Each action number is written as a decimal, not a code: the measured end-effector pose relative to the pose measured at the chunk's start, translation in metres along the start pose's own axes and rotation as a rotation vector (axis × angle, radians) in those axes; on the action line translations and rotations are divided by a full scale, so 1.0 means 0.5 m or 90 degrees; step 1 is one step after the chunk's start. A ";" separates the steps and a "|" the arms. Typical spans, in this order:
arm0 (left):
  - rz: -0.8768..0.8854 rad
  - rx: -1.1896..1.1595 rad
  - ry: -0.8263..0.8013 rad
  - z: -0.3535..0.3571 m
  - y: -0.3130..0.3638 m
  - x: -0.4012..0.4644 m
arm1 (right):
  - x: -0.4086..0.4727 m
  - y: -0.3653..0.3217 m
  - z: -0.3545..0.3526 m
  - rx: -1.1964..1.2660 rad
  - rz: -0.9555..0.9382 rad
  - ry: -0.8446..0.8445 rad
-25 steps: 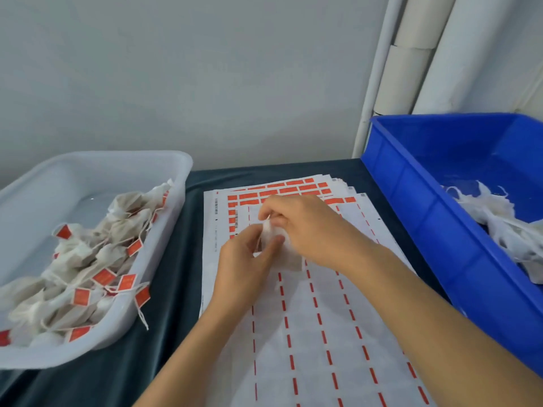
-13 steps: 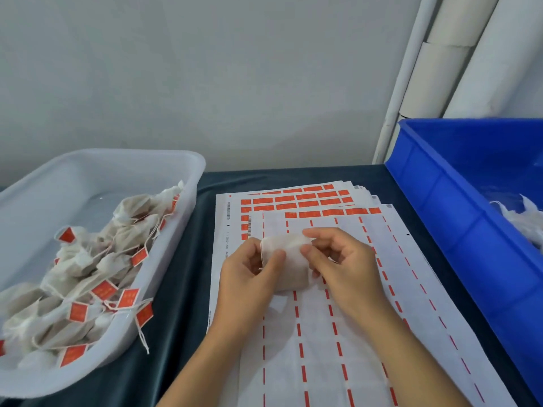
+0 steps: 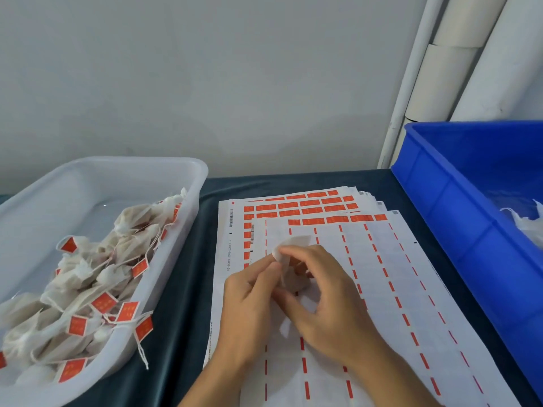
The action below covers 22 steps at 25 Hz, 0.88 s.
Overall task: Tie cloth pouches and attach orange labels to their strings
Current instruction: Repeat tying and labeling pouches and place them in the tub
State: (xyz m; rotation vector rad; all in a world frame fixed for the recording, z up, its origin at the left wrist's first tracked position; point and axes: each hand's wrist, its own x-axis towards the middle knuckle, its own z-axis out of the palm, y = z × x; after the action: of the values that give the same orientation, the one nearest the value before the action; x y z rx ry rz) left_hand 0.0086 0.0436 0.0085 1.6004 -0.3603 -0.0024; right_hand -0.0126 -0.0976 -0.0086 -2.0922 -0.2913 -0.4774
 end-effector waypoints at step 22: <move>-0.110 0.001 0.099 -0.010 -0.023 0.019 | 0.000 -0.016 -0.016 0.228 0.153 0.165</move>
State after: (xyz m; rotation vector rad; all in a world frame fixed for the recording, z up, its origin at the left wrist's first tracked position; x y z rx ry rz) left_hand 0.0213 0.0466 -0.0001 1.6167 -0.1004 -0.0092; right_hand -0.0176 -0.1001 0.0013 -1.6677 0.0277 -0.5034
